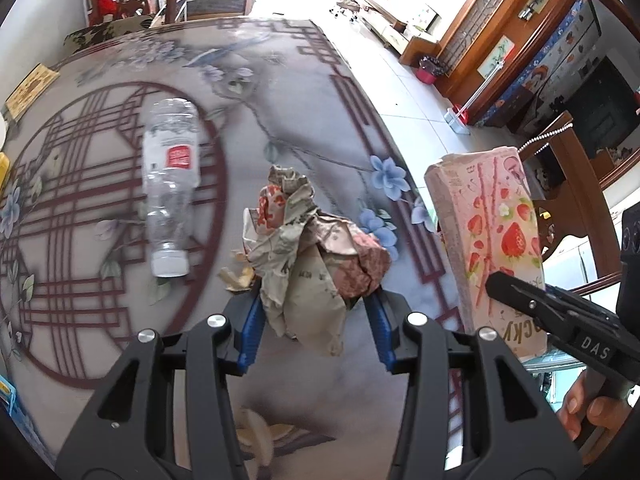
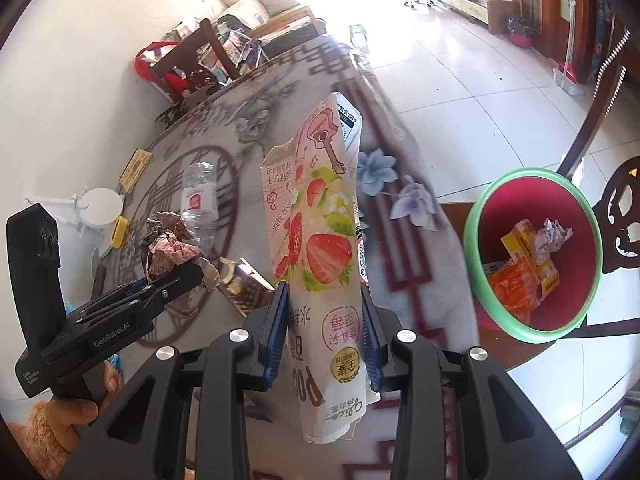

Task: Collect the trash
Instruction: 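Lift and carry the crumpled paper and pink wrapper toward the red bucket, then open both tools over the red bucket to drop paper and wrapper inside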

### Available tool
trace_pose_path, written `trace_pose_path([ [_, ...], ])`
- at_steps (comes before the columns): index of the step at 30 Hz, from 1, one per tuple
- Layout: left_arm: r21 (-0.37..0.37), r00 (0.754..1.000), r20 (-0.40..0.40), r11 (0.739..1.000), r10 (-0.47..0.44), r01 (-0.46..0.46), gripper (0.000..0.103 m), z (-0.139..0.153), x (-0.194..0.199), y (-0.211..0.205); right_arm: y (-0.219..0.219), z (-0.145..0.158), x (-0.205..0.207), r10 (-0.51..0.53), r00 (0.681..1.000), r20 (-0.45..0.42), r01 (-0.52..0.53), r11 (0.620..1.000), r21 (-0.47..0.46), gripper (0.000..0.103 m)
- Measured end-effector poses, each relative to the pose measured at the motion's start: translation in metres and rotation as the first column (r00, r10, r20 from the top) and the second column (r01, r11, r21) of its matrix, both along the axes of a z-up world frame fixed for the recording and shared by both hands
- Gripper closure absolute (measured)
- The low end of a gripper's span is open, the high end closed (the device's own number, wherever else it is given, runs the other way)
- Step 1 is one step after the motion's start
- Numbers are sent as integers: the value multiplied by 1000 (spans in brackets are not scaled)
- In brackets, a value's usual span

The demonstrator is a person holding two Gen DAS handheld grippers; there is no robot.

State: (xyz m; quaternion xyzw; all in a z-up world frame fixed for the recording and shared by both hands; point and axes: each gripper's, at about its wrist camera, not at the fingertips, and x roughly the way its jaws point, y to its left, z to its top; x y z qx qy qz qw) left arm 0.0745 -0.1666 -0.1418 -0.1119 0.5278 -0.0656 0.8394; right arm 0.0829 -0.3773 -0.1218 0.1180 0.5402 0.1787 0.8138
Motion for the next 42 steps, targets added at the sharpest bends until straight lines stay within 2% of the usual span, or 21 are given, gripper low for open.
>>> trace_pose_path([
  [12,4,995,-27,995,-97,97,58,-8,22,-71,-77,-14,11,-116,992,-42,116,993,5,70],
  [28,1,980,-63,982,-187,188,58,-21,49,-148,-193,-38,28,-316,944,-95,314,949,-39,70],
  [30,5,977,-67,979,-202,203,58,-22,53,-159,-204,-37,34,-337,938,-79,335,941,-41,65],
  [31,7,976,-69,978,-207,208,58,-23,54,-164,-208,-37,36,-347,935,-79,345,938,-41,58],
  [32,10,973,-71,976,-218,220,58,-24,56,-171,-213,-37,38,-355,932,-78,353,935,-39,43],
  [38,25,953,-74,955,-293,296,58,-31,74,-218,-232,-33,38,-370,928,-46,367,928,-60,42],
  [42,24,938,-54,939,-343,344,58,-31,83,-250,-250,-30,29,-403,914,-40,400,914,-59,42],
])
